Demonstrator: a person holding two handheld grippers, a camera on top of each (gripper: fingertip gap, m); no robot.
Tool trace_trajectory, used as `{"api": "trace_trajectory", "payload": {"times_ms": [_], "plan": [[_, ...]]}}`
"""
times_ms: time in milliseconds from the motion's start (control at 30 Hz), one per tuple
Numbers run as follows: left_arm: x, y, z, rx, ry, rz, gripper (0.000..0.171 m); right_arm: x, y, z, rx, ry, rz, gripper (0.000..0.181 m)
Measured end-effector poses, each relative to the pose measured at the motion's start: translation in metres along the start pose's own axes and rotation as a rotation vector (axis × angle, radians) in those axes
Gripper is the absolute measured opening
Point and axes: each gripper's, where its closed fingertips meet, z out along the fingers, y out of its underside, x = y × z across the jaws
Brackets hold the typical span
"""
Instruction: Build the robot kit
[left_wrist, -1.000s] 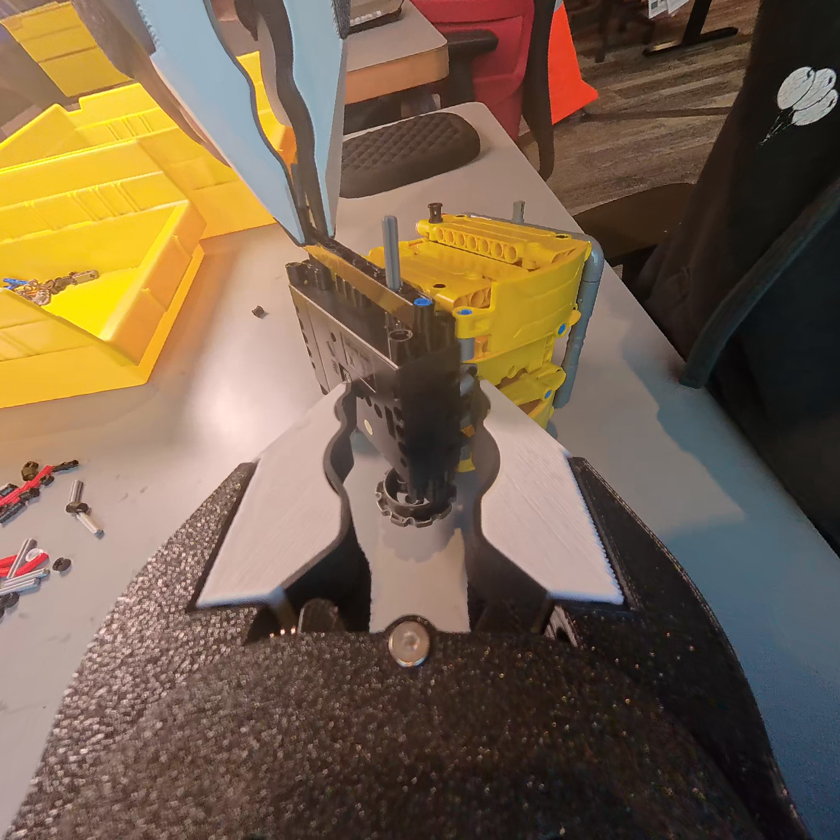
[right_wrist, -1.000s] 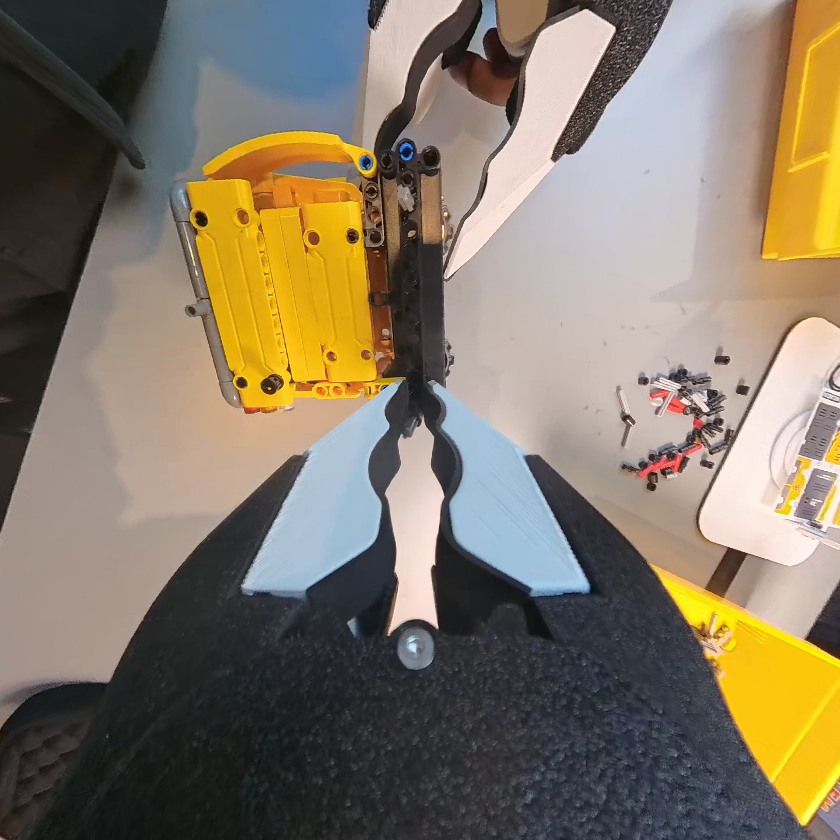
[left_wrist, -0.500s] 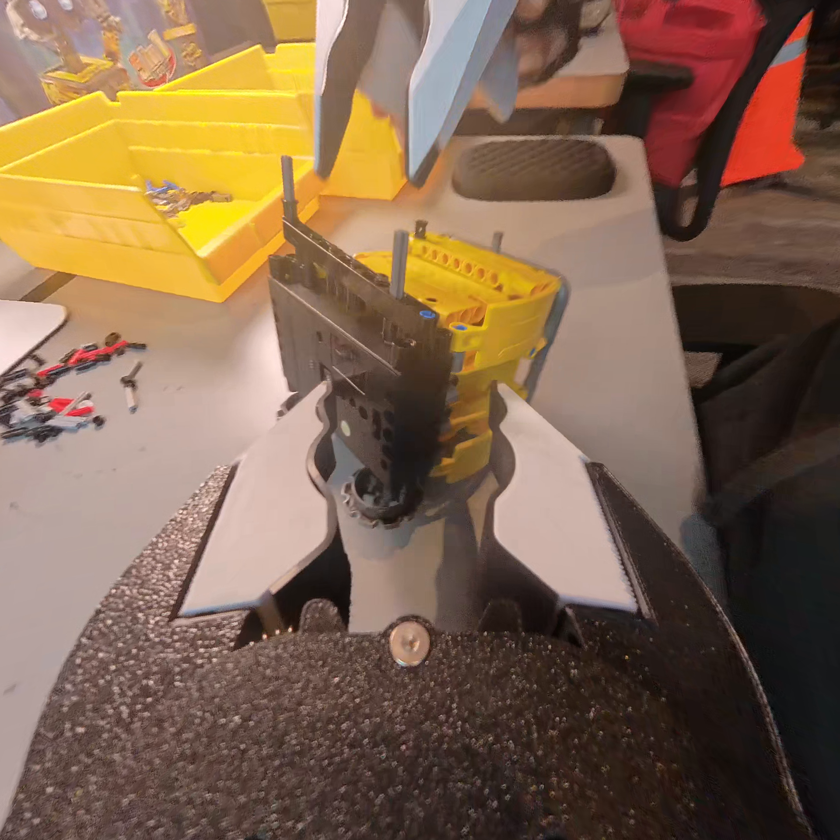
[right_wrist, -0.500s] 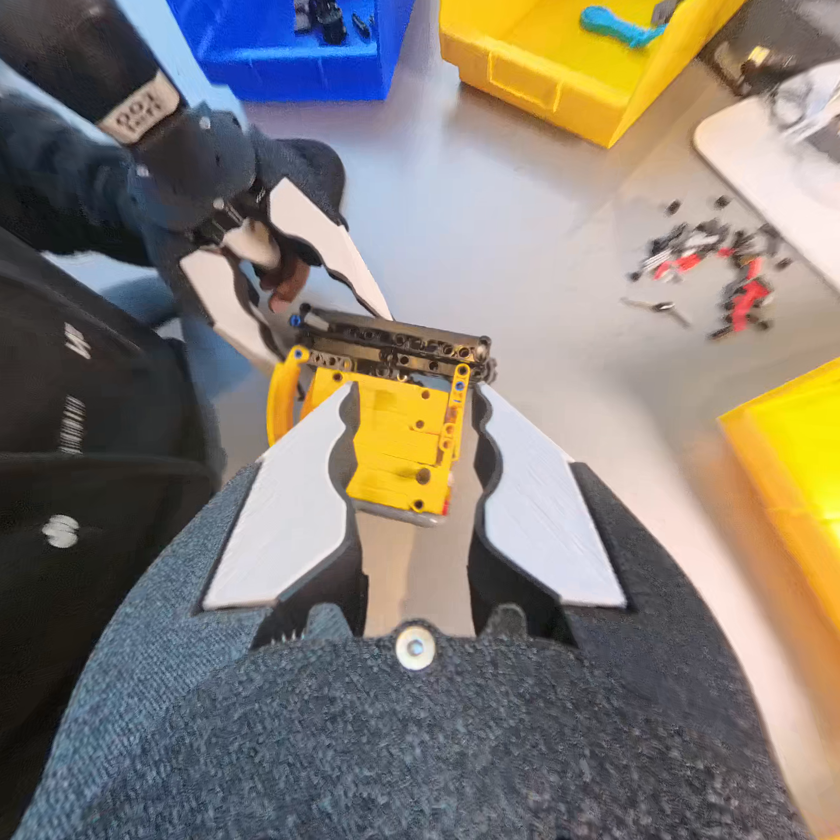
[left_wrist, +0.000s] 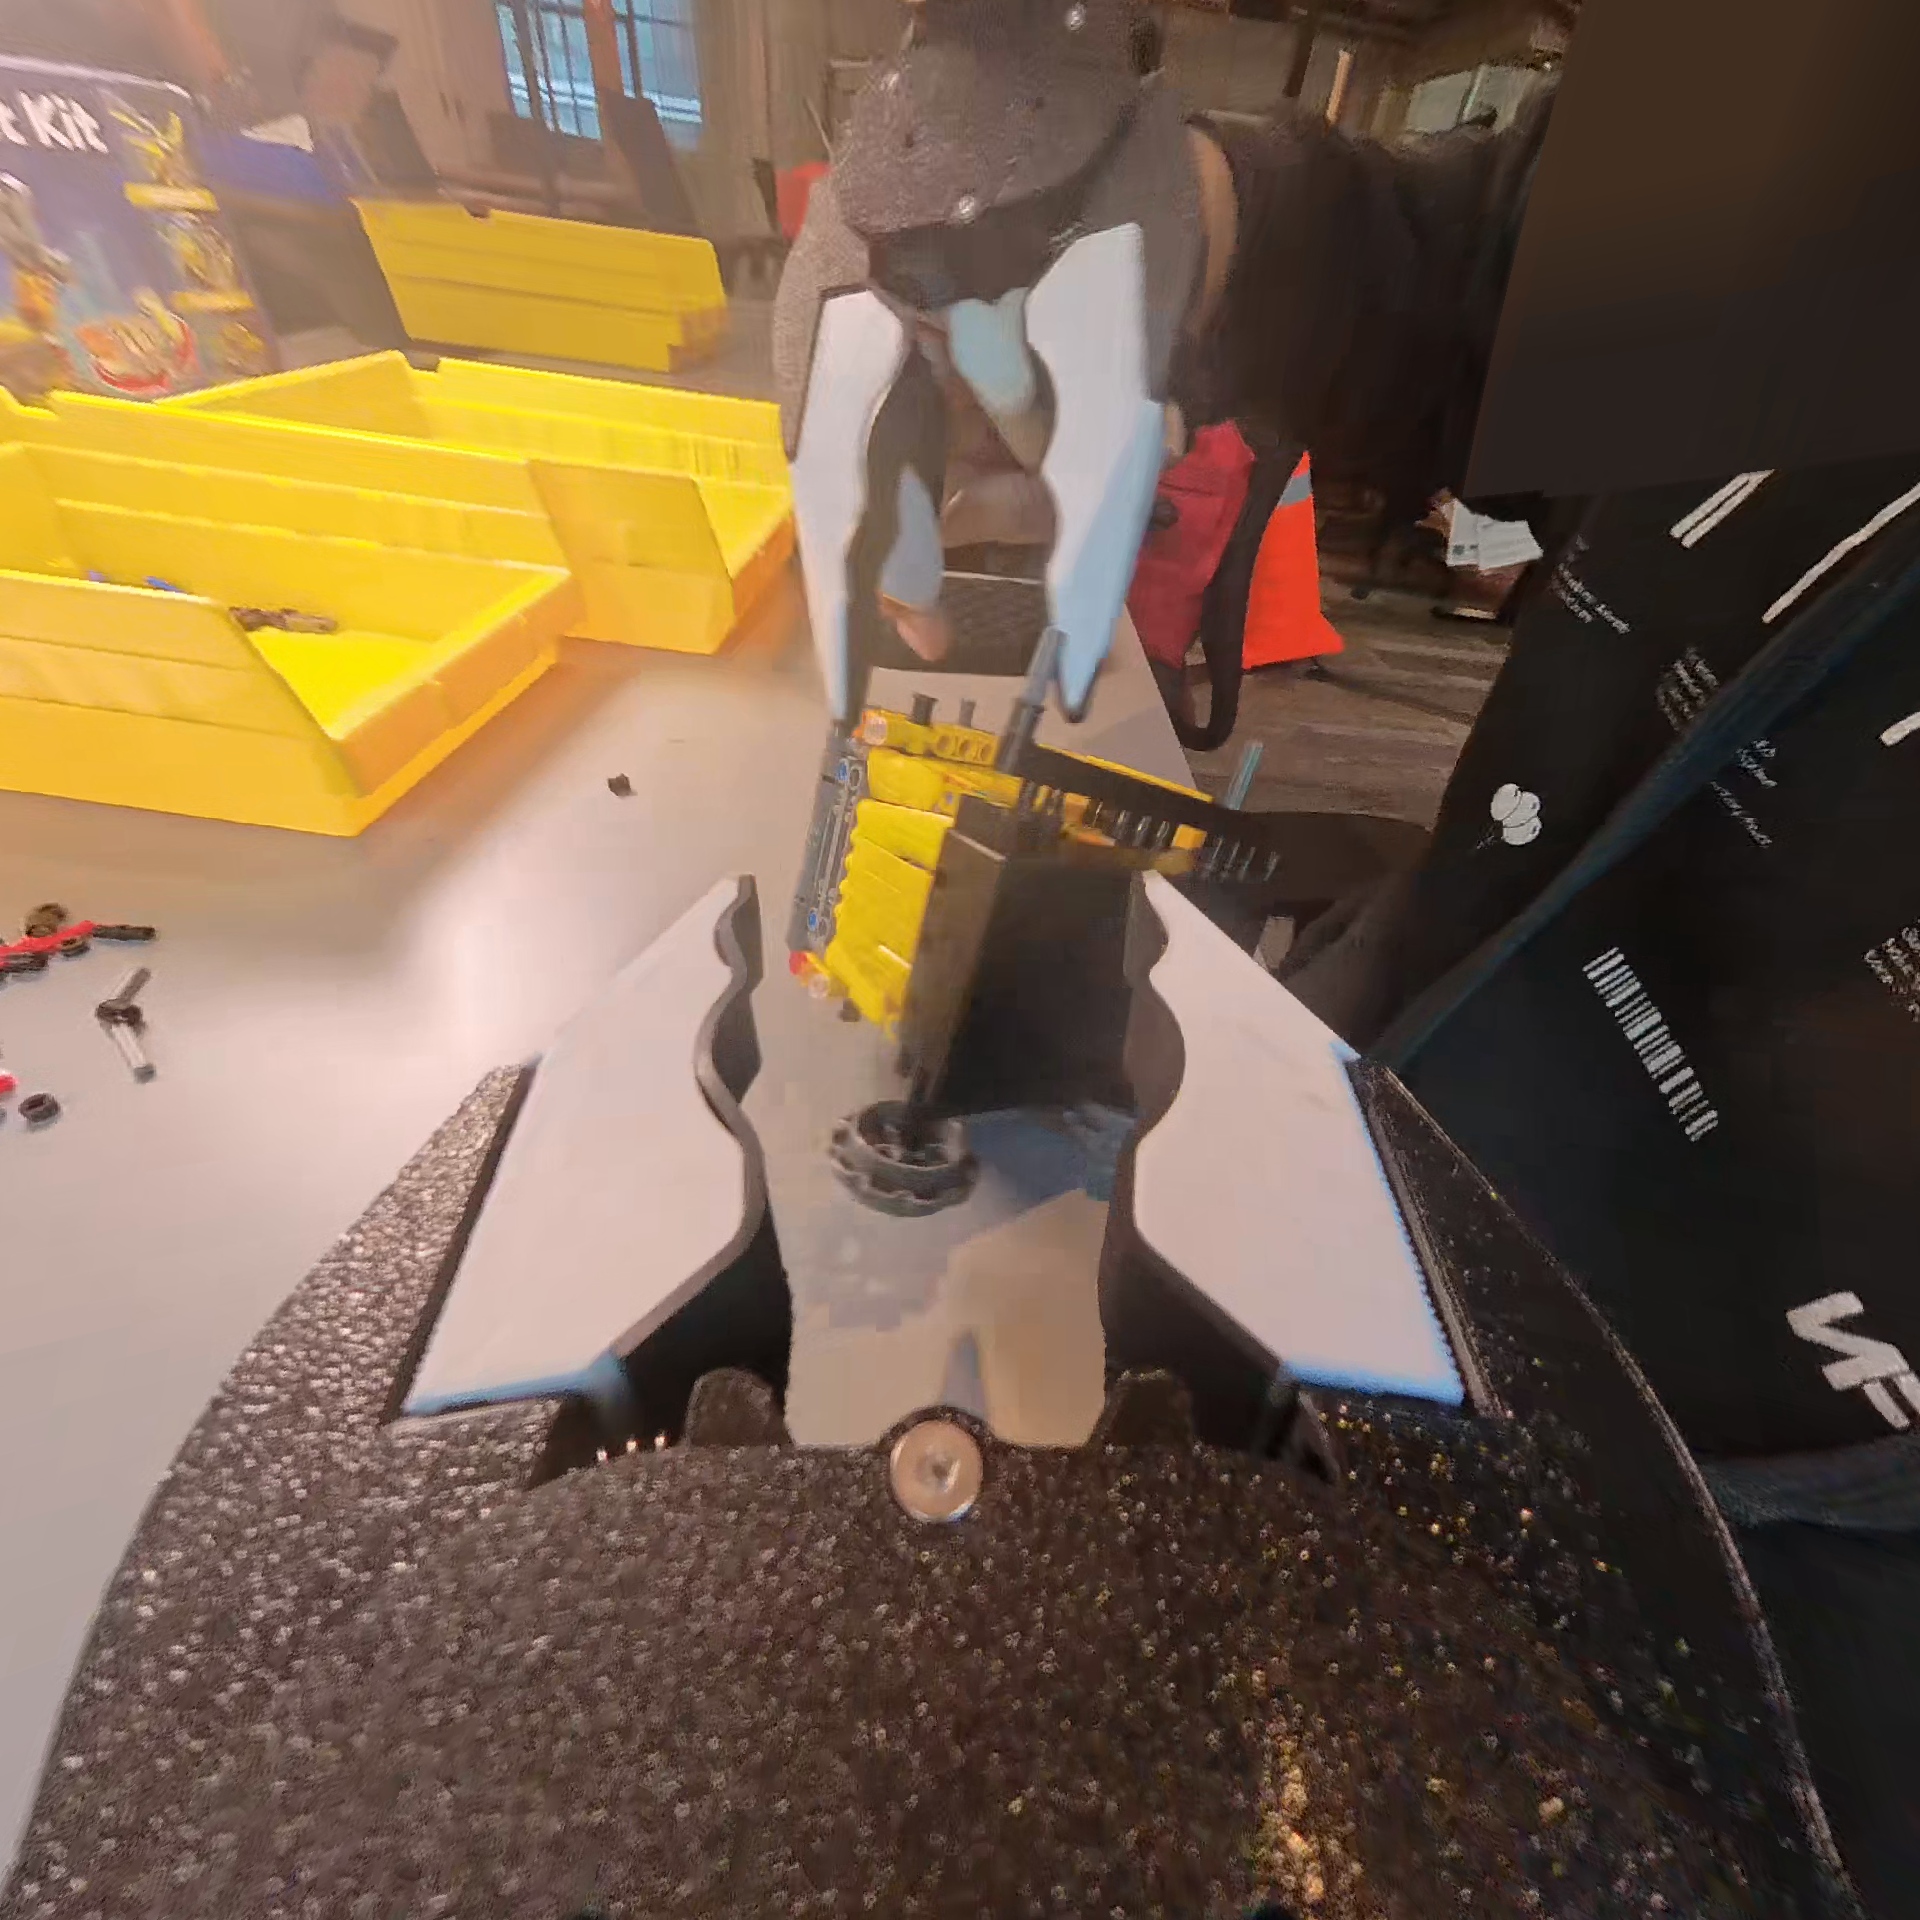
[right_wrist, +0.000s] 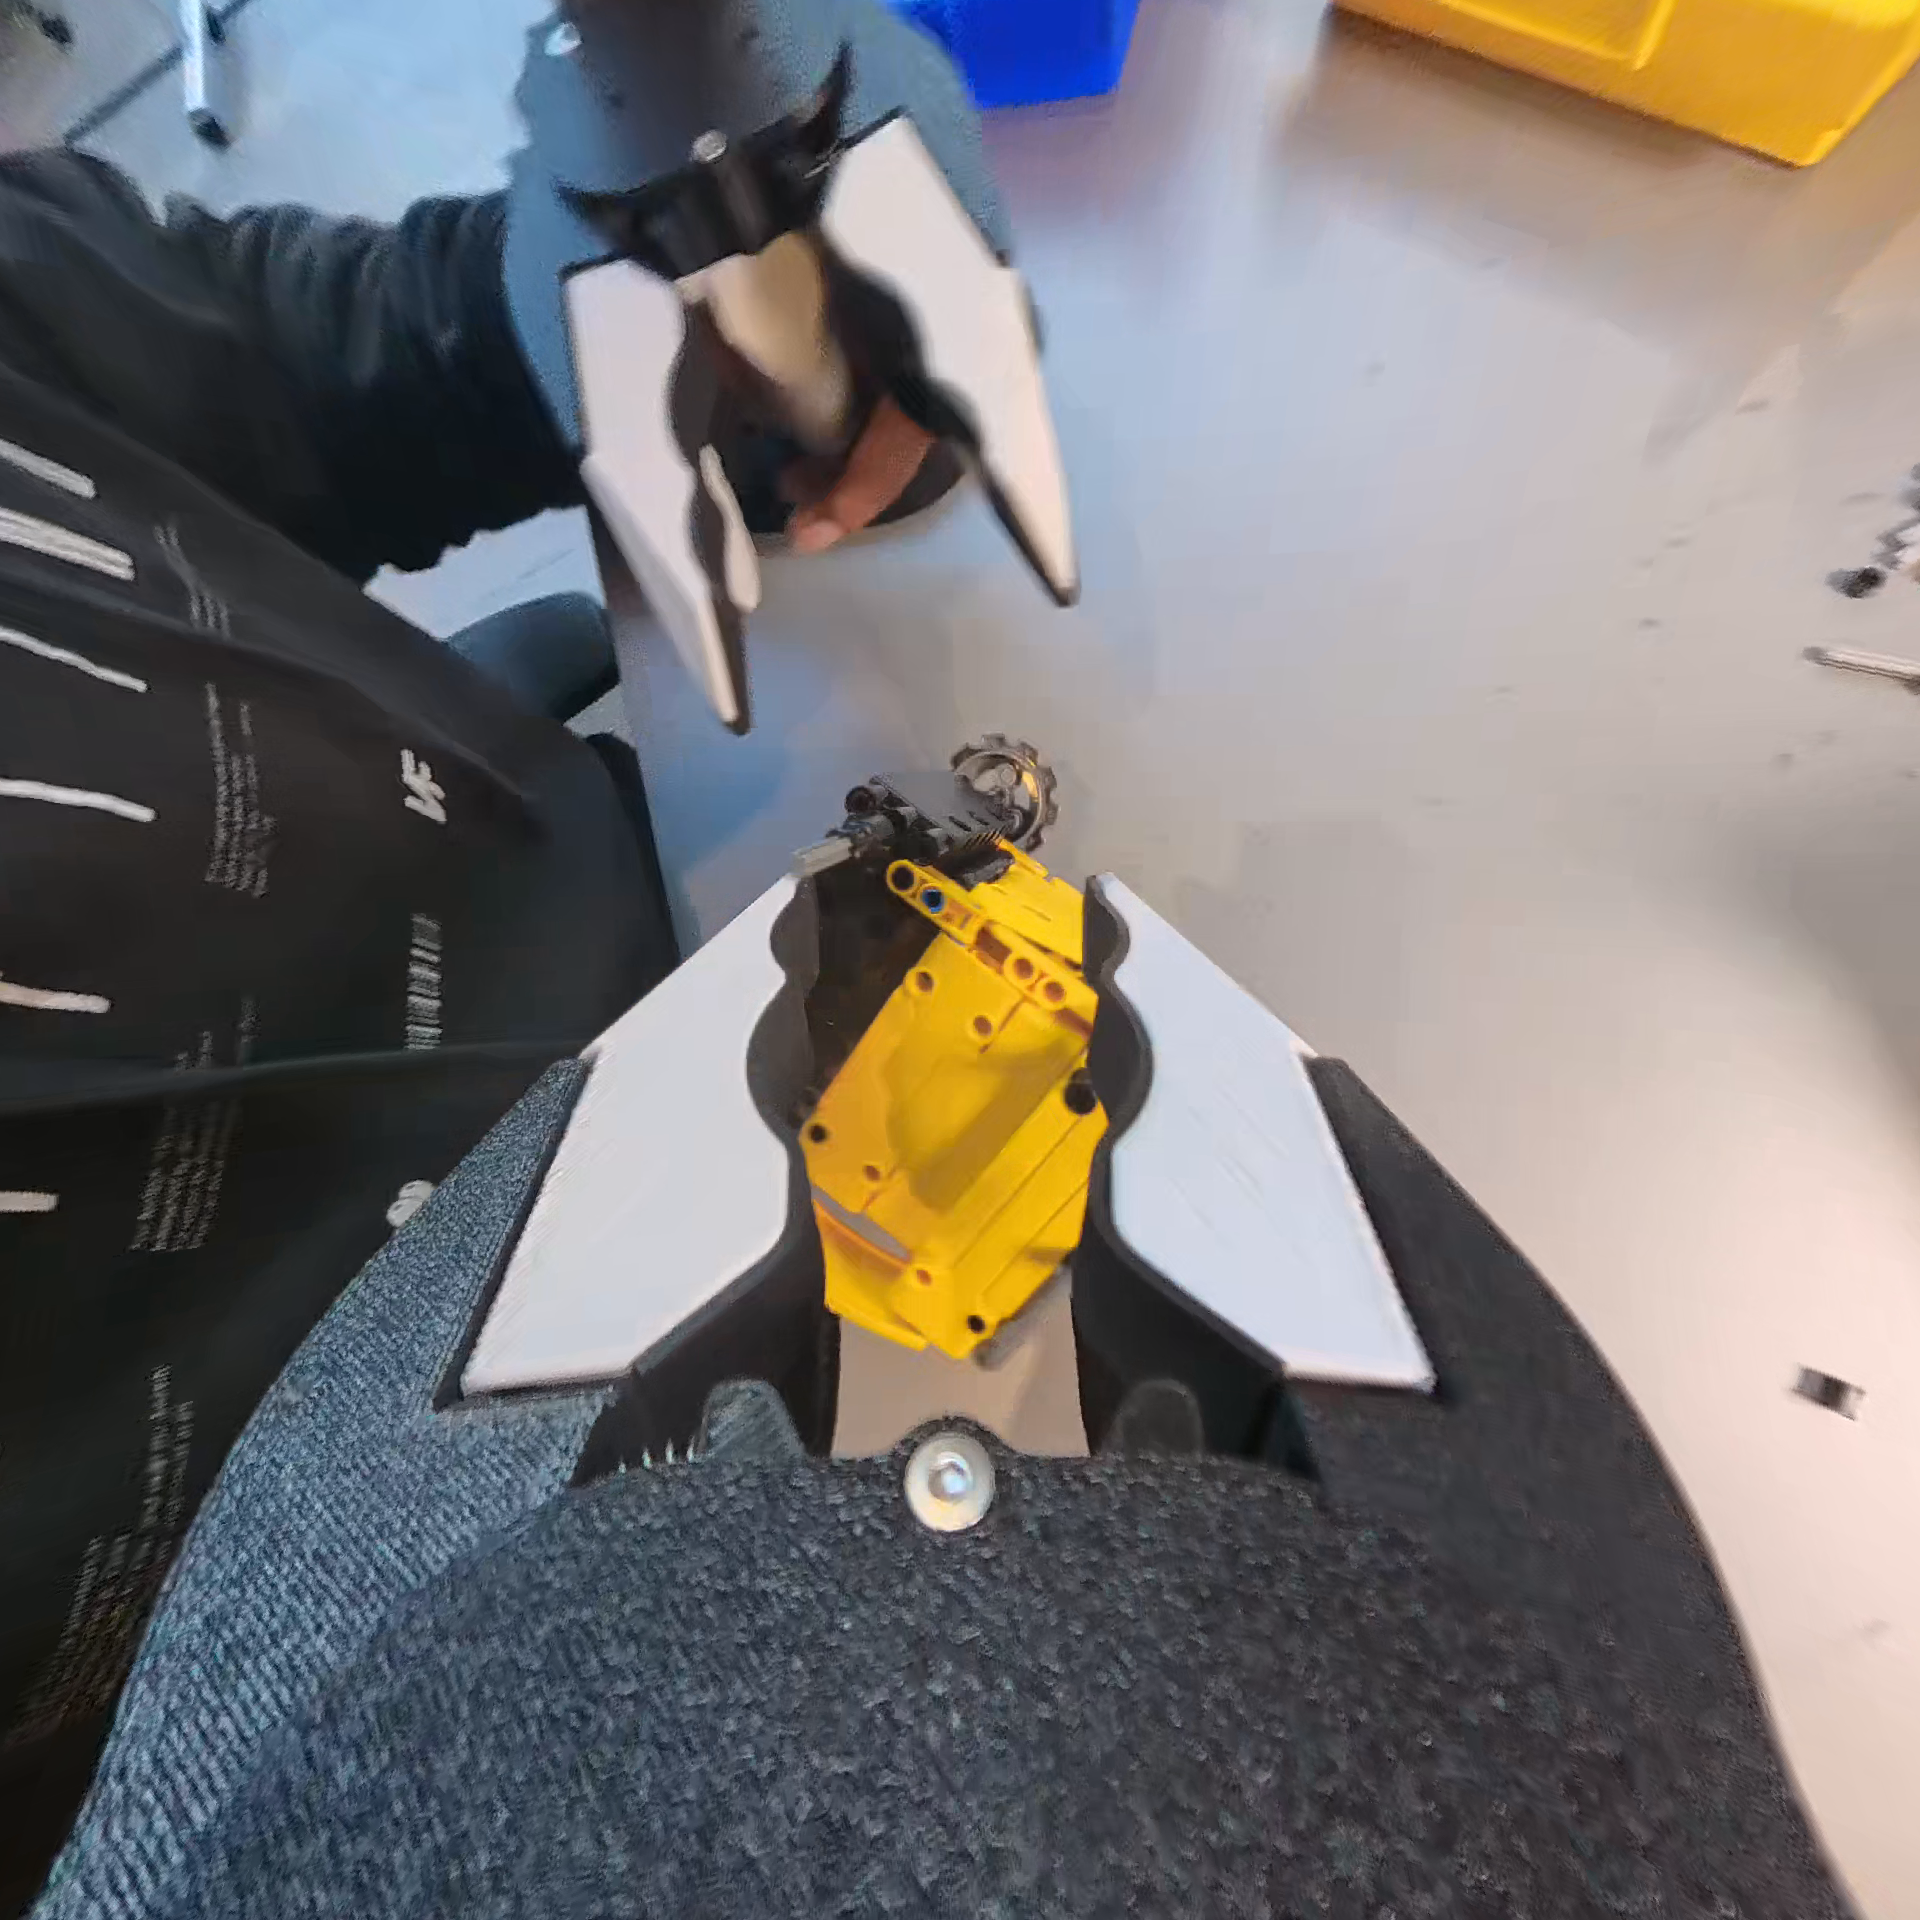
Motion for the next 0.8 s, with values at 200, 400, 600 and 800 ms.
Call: {"api": "trace_trajectory", "payload": {"times_ms": [200,400,600,800], "plan": [[0.017,0.018,0.026,-0.138,0.209,0.059,0.072,-0.006,0.003,0.004,-0.041,0.027,-0.055,0.045],[0.024,0.016,0.045,-0.152,0.249,0.11,0.044,-0.015,0.015,-0.007,-0.042,0.017,-0.074,0.042],[0.011,0.012,0.056,-0.163,0.13,0.082,0.037,-0.022,0.024,-0.011,-0.035,0.061,-0.091,0.029],[0.012,0.01,0.066,-0.187,0.027,0.103,0.036,-0.007,0.022,-0.006,-0.034,0.134,-0.132,0.011]]}}
